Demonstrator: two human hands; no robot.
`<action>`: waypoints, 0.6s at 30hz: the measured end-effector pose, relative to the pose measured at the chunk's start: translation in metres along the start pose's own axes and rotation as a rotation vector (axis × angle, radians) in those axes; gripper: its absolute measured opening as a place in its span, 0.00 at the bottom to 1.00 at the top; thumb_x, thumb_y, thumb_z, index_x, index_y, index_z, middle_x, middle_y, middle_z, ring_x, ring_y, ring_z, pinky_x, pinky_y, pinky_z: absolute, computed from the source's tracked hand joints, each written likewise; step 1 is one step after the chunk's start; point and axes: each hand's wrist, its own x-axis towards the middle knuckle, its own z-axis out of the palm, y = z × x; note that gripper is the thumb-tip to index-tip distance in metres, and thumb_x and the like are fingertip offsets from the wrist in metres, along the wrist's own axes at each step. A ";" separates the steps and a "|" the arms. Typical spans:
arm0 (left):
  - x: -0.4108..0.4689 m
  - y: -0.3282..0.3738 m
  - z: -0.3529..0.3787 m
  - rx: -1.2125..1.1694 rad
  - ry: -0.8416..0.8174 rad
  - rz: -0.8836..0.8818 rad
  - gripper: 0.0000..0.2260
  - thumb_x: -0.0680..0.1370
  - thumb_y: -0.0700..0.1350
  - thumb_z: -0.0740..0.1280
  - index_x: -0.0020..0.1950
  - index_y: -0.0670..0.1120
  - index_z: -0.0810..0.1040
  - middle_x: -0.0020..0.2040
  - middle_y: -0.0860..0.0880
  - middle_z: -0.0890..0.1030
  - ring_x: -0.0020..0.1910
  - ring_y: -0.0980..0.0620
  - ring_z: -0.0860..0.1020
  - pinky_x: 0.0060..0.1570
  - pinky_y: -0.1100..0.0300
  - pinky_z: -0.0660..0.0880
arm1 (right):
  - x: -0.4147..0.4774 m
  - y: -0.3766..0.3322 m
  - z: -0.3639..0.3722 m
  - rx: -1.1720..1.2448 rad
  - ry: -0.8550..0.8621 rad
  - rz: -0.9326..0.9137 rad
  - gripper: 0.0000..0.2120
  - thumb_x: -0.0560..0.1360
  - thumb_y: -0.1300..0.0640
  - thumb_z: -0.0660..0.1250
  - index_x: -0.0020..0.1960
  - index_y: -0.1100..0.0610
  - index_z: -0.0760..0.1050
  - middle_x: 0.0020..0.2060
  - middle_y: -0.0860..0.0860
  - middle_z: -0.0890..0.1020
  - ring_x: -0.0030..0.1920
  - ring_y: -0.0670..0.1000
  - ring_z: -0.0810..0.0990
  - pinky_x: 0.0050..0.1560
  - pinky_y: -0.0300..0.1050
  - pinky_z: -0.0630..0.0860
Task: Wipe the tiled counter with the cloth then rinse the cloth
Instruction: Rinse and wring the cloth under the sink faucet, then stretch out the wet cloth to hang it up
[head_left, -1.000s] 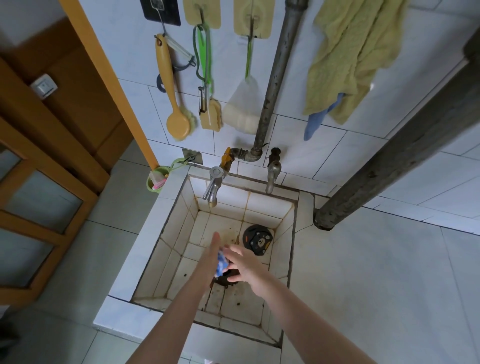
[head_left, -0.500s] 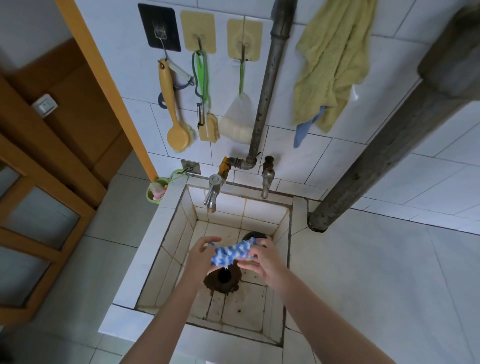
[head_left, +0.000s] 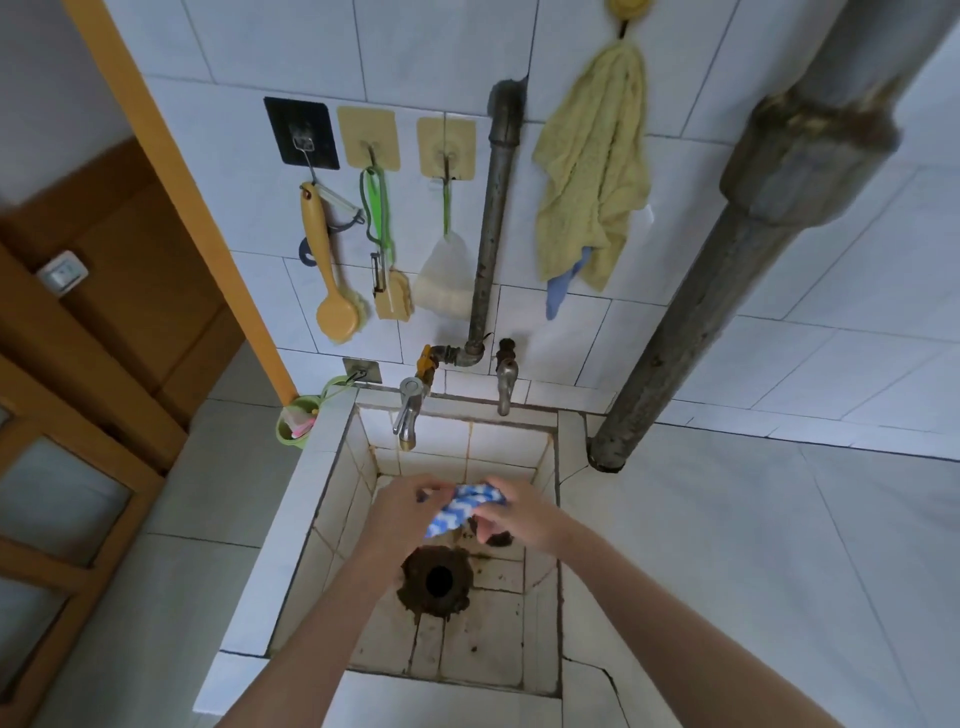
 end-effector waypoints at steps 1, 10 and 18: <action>0.001 0.006 0.001 0.168 0.053 0.043 0.11 0.80 0.48 0.60 0.56 0.48 0.80 0.52 0.48 0.81 0.48 0.52 0.78 0.49 0.63 0.72 | -0.003 -0.004 -0.004 0.016 -0.002 -0.010 0.12 0.80 0.58 0.59 0.62 0.59 0.67 0.36 0.50 0.78 0.31 0.43 0.76 0.37 0.36 0.76; -0.003 0.032 0.001 -0.432 -0.182 0.098 0.10 0.80 0.50 0.58 0.56 0.48 0.74 0.56 0.44 0.78 0.51 0.48 0.80 0.50 0.59 0.77 | -0.009 -0.026 -0.020 -0.056 0.280 -0.038 0.14 0.77 0.47 0.62 0.40 0.57 0.72 0.33 0.52 0.75 0.32 0.49 0.74 0.37 0.42 0.72; 0.003 0.022 0.008 0.039 -0.050 0.275 0.14 0.77 0.55 0.62 0.56 0.47 0.70 0.47 0.43 0.76 0.34 0.53 0.71 0.33 0.65 0.68 | -0.009 -0.026 -0.008 -0.105 0.388 -0.096 0.09 0.78 0.53 0.63 0.56 0.55 0.67 0.42 0.54 0.77 0.39 0.52 0.77 0.43 0.47 0.78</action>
